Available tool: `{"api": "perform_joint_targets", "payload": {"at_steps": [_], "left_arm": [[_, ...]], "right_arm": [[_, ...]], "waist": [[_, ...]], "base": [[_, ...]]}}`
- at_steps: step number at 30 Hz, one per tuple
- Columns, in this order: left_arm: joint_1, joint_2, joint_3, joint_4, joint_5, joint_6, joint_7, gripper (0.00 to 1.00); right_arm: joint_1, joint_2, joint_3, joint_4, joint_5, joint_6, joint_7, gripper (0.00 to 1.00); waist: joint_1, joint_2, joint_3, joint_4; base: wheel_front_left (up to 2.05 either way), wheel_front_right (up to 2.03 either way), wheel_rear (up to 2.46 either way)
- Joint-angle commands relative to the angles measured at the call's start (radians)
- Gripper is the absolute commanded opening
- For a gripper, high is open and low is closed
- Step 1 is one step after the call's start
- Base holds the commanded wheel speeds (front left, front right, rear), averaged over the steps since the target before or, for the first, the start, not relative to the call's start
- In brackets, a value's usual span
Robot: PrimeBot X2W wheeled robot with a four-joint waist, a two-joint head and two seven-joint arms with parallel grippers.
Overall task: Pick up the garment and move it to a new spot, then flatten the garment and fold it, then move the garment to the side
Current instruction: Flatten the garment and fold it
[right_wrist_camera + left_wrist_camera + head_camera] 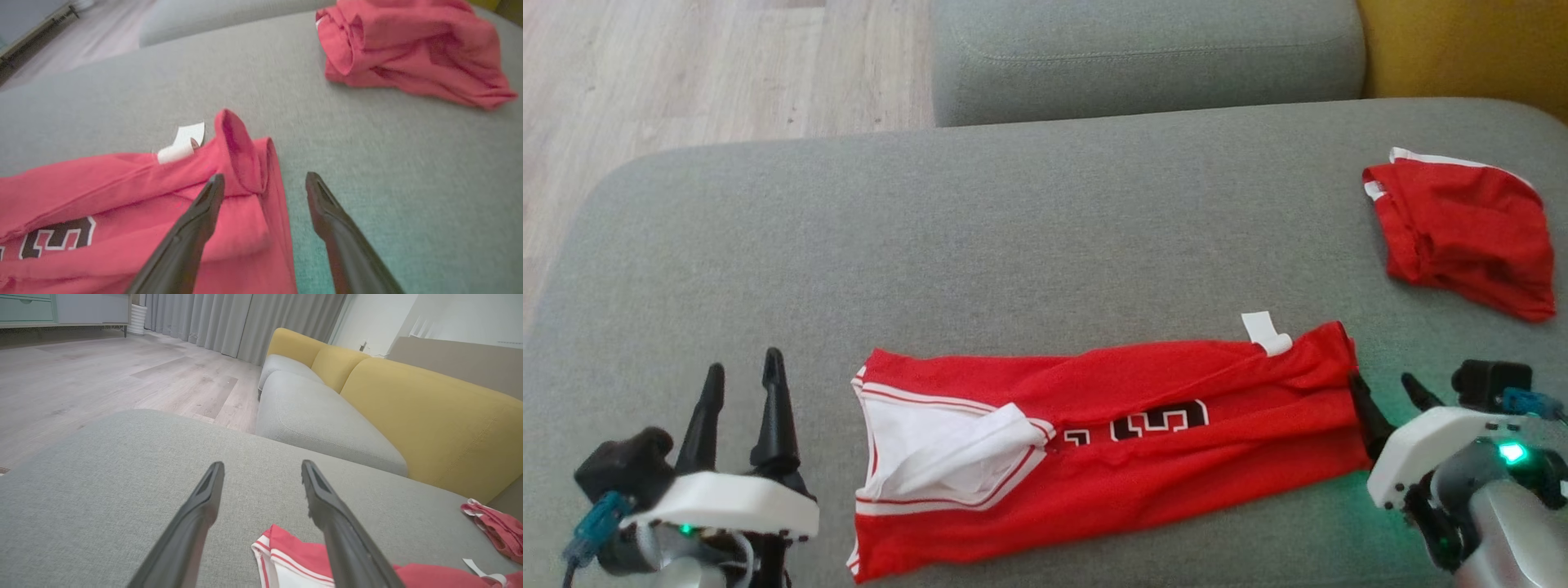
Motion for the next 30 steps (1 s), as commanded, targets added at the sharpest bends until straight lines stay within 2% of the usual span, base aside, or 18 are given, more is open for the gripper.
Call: {"api": "perform_joint_targets", "payload": {"at_steps": [1, 3, 13, 17, 18, 19, 20, 21, 30], "left_arm": [[-0.063, 0.006, 0.038, -0.019, 0.017, -0.009, -0.012, 1.00], [-0.073, -0.004, 0.039, -0.007, 0.028, -0.017, -0.012, 1.00], [-0.092, -0.015, 0.043, 0.011, 0.048, -0.026, -0.012, 1.00], [-0.096, -0.017, 0.048, 0.013, 0.053, -0.026, -0.012, 1.00], [-0.096, -0.018, 0.049, 0.013, 0.054, -0.027, -0.012, 1.00], [-0.096, -0.019, 0.049, 0.013, 0.056, -0.028, -0.012, 1.00], [-0.096, -0.021, 0.050, 0.014, 0.057, -0.028, -0.012, 1.00], [-0.095, -0.022, 0.050, 0.015, 0.057, -0.028, -0.012, 1.00], [-0.082, -0.026, 0.057, 0.027, 0.060, -0.026, -0.012, 1.00]], "right_arm": [[-0.063, -0.001, 0.002, -0.007, -0.012, -0.001, 0.021, 1.00], [-0.091, 0.015, -0.028, 0.051, -0.016, -0.001, 0.073, 1.00], [-0.152, 0.047, -0.094, 0.224, -0.014, -0.001, 0.185, 1.00], [-0.165, 0.066, -0.124, 0.295, -0.011, -0.001, 0.271, 1.00], [-0.166, 0.071, -0.127, 0.307, -0.007, -0.001, 0.295, 0.85], [-0.167, 0.077, -0.127, 0.313, -0.002, -0.001, 0.312, 0.52], [-0.167, 0.082, -0.126, 0.313, 0.002, -0.001, 0.322, 0.28], [-0.167, 0.084, -0.123, 0.308, 0.006, -0.001, 0.323, 0.00], [-0.164, 0.090, -0.104, 0.234, 0.061, -0.001, 0.239, 0.00]], "waist": [[0.0000, 0.0000, 0.006, 0.008], [0.0000, 0.0000, 0.017, 0.020], [0.0000, 0.0000, 0.054, 0.052], [0.0000, 0.0000, 0.065, 0.059], [0.0000, 0.0000, 0.067, 0.060], [0.0000, 0.0000, 0.068, 0.061], [0.0000, 0.0000, 0.069, 0.062], [0.0000, 0.0000, 0.068, 0.062], [0.0000, 0.0000, 0.042, 0.047]], "base": [[0.00, 0.00, 0.00], [0.00, 0.00, 0.00], [0.00, 0.00, 0.00], [0.00, 0.00, 0.00], [0.00, 0.00, 0.00], [0.00, 0.00, 0.00], [0.00, 0.00, 0.00], [0.00, 0.00, 0.00], [0.00, 0.00, 0.00]]}}
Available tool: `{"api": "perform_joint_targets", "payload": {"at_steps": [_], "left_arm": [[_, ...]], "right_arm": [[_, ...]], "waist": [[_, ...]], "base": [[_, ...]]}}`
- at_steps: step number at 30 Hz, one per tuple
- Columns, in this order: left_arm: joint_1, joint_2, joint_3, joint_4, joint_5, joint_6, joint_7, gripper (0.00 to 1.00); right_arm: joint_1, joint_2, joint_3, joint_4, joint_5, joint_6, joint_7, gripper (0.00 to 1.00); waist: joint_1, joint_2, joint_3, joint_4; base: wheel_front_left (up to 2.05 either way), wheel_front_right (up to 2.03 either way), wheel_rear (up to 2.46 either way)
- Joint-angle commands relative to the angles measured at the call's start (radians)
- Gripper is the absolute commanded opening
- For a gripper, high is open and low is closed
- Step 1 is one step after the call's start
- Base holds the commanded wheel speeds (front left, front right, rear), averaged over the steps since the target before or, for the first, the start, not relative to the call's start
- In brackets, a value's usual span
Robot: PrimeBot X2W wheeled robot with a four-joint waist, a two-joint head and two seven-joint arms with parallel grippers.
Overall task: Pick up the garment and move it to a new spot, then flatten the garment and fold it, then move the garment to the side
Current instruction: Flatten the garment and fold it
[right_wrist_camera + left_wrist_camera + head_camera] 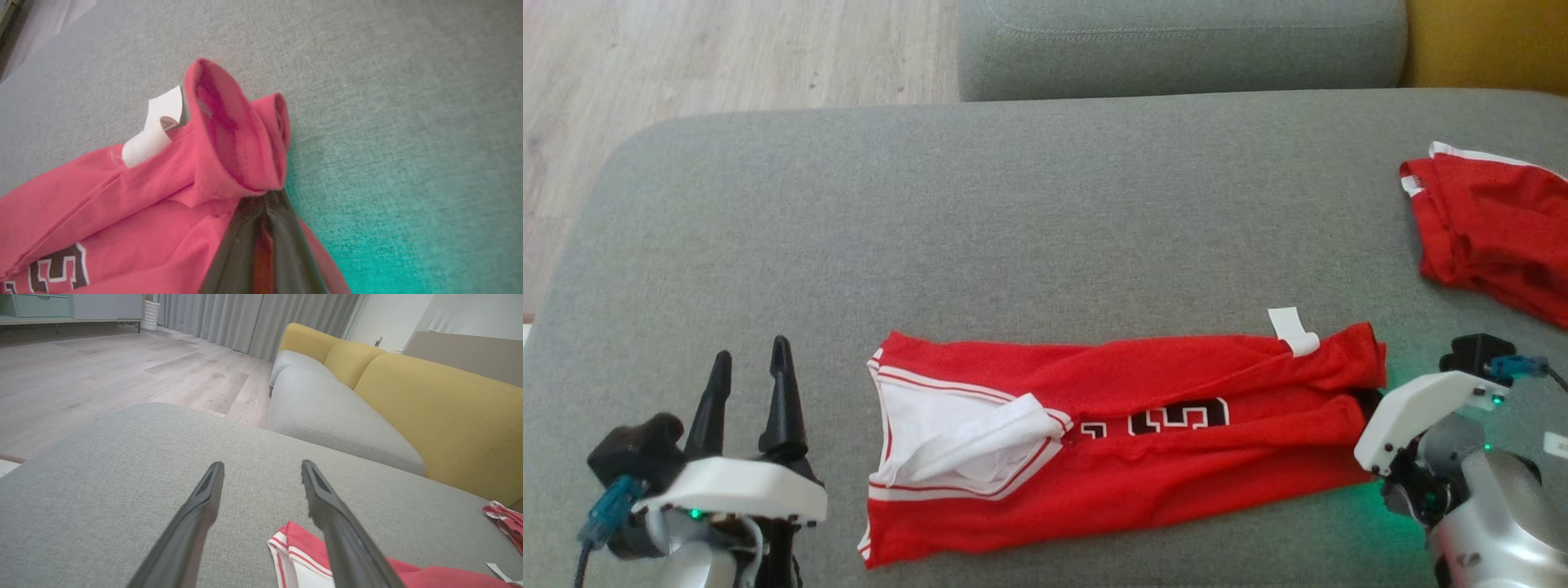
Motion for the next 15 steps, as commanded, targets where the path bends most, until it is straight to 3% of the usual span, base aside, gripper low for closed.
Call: {"api": "perform_joint_targets", "payload": {"at_steps": [1, 9, 15], "left_arm": [[-0.038, 0.008, 0.046, -0.028, 0.015, -0.001, -0.012, 1.00], [-0.025, 0.013, 0.045, -0.031, 0.011, 0.002, -0.011, 1.00], [-0.018, 0.020, 0.051, -0.033, 0.004, 0.007, -0.009, 1.00]], "right_arm": [[0.003, 0.005, 0.030, -0.033, 0.008, -0.001, -0.027, 0.00], [-0.022, -0.069, 0.004, -0.053, -0.014, -0.001, -0.104, 0.00], [-0.027, -0.071, -0.008, -0.063, 0.002, -0.001, -0.134, 0.00]], "waist": [[0.0000, 0.0000, -0.009, -0.008], [0.0000, 0.0000, -0.027, -0.030], [0.0000, 0.0000, -0.041, -0.036]], "base": [[0.00, 0.00, 0.00], [0.00, 0.00, 0.00], [0.00, 0.00, 0.00]]}}
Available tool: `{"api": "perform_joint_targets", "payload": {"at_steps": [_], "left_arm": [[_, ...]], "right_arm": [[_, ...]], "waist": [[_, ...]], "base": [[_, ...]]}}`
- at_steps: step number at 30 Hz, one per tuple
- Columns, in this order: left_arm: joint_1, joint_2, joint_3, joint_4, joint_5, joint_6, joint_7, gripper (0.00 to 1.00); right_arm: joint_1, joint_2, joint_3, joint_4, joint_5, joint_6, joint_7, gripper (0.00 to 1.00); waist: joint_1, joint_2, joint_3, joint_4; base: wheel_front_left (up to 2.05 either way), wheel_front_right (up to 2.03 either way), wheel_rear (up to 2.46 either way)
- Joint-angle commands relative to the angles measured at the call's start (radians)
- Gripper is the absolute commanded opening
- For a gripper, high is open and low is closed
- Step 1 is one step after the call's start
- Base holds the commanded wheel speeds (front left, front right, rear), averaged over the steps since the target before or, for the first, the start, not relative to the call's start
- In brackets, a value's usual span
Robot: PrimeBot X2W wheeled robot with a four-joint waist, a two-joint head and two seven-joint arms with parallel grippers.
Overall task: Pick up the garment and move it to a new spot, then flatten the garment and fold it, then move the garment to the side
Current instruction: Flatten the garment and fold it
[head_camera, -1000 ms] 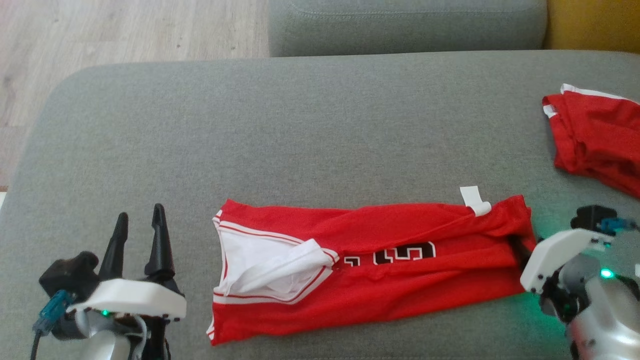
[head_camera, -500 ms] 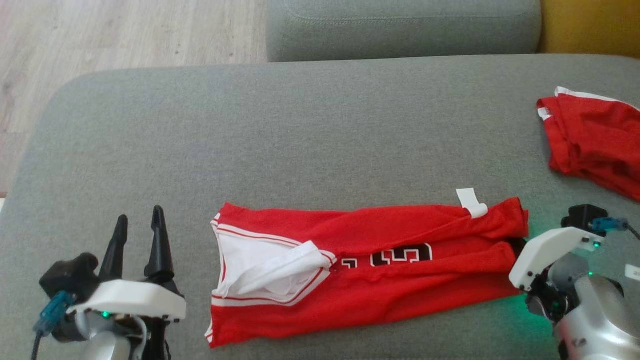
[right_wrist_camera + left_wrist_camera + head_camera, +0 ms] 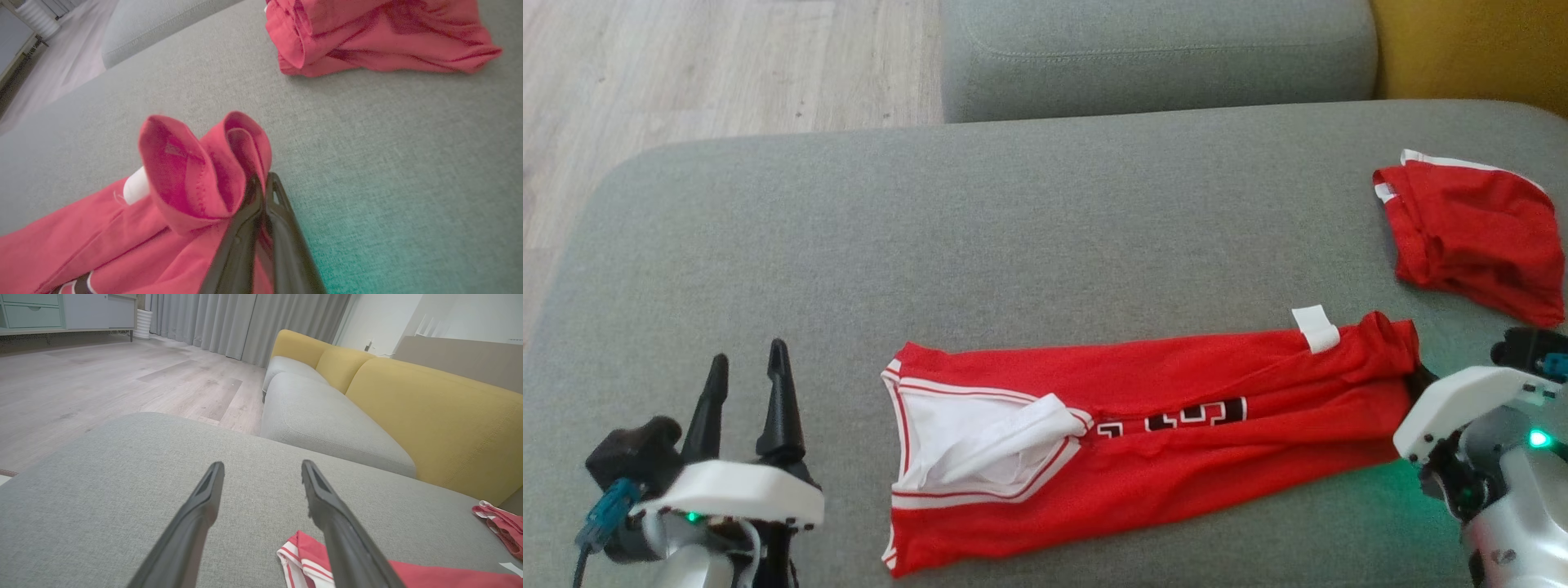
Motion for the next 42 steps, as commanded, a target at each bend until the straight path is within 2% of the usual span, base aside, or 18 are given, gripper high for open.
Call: {"api": "perform_joint_targets", "payload": {"at_steps": [1, 12, 21, 31, 42], "left_arm": [[-0.023, 0.019, 0.050, -0.032, -0.004, 0.007, -0.009, 1.00], [-0.010, 0.027, 0.057, -0.041, -0.013, 0.018, -0.005, 1.00], [-0.013, 0.018, 0.039, -0.029, -0.014, 0.013, -0.003, 1.00], [-0.035, 0.003, 0.020, 0.001, -0.013, 0.003, -0.004, 1.00], [-0.054, -0.019, 0.013, 0.036, -0.010, -0.015, -0.009, 1.00]], "right_arm": [[-0.038, -0.014, 0.019, -0.048, 0.016, -0.001, -0.019, 0.00], [-0.004, 0.043, 0.108, -0.300, 0.115, -0.001, 0.015, 0.00], [0.073, 0.123, 0.245, -0.542, 0.154, -0.001, 0.091, 0.00], [0.050, 0.166, 0.383, -0.554, 0.176, -0.001, 0.096, 0.00], [-0.024, 0.172, 0.541, -0.493, 0.215, -0.001, 0.066, 0.00]], "waist": [[0.0000, 0.0000, -0.006, 0.000], [0.0000, 0.0000, -0.025, 0.029], [0.0000, 0.0000, -0.033, 0.124], [0.0000, 0.0000, -0.014, 0.244], [0.0000, 0.0000, 0.021, 0.305]], "base": [[0.00, 0.00, 0.00], [0.00, 0.00, 0.00], [0.00, 0.00, 0.00], [0.00, 0.00, 0.00], [0.00, 0.00, 0.00]]}}
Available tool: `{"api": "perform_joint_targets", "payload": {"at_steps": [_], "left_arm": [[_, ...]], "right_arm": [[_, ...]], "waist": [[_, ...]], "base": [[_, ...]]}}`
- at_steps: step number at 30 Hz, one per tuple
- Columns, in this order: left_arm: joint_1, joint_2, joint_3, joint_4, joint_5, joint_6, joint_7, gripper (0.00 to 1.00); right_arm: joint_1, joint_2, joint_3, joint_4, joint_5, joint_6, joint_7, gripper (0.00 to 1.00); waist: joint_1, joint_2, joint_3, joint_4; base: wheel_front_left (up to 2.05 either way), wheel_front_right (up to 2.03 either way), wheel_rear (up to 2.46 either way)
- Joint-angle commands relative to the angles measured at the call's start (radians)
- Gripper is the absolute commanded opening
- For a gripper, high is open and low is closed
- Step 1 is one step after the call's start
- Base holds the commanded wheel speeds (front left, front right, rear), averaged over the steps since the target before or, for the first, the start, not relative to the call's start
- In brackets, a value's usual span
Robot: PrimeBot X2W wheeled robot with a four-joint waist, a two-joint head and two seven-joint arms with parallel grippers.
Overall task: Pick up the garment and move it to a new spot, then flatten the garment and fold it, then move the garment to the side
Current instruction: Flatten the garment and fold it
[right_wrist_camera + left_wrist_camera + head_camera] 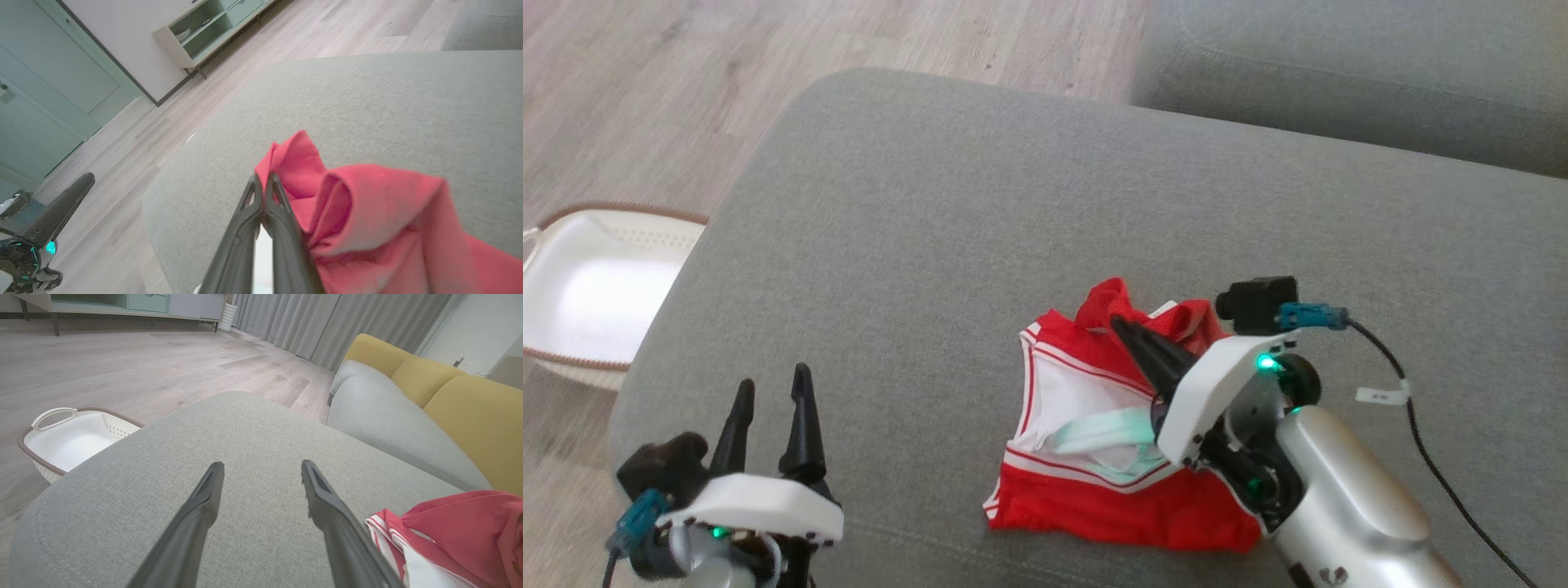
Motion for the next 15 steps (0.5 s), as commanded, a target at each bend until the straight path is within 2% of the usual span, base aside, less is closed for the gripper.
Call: {"api": "perform_joint_targets", "payload": {"at_steps": [1, 11, 13, 14, 15], "left_arm": [[-0.070, 0.005, 0.026, -0.026, 0.001, -0.006, -0.011, 1.00], [-0.121, -0.019, 0.026, 0.003, 0.015, -0.027, -0.013, 1.00], [-0.124, -0.020, 0.027, 0.006, 0.017, -0.029, -0.013, 1.00], [-0.127, -0.021, 0.029, 0.008, 0.018, -0.030, -0.013, 1.00], [-0.129, -0.022, 0.030, 0.010, 0.019, -0.031, -0.013, 1.00]], "right_arm": [[-0.054, 0.018, 0.031, -0.021, 0.015, -0.001, -0.016, 0.00], [-0.154, 0.018, 0.245, 0.130, 0.141, -0.001, -0.123, 0.00], [-0.163, 0.018, 0.266, 0.148, 0.153, -0.001, -0.131, 0.03], [-0.172, 0.018, 0.288, 0.163, 0.168, -0.001, -0.136, 0.47], [-0.180, 0.018, 0.309, 0.173, 0.186, -0.001, -0.142, 0.98]], "waist": [[0.0000, 0.0000, 0.012, 0.009], [0.0000, 0.0000, 0.056, 0.035], [0.0000, 0.0000, 0.059, 0.034], [0.0000, 0.0000, 0.062, 0.033], [0.0000, 0.0000, 0.064, 0.031]], "base": [[0.00, 0.00, 0.00], [0.00, 0.00, 0.00], [0.00, 0.00, 0.00], [0.00, 0.00, 0.00], [0.00, 0.00, 0.00]]}}
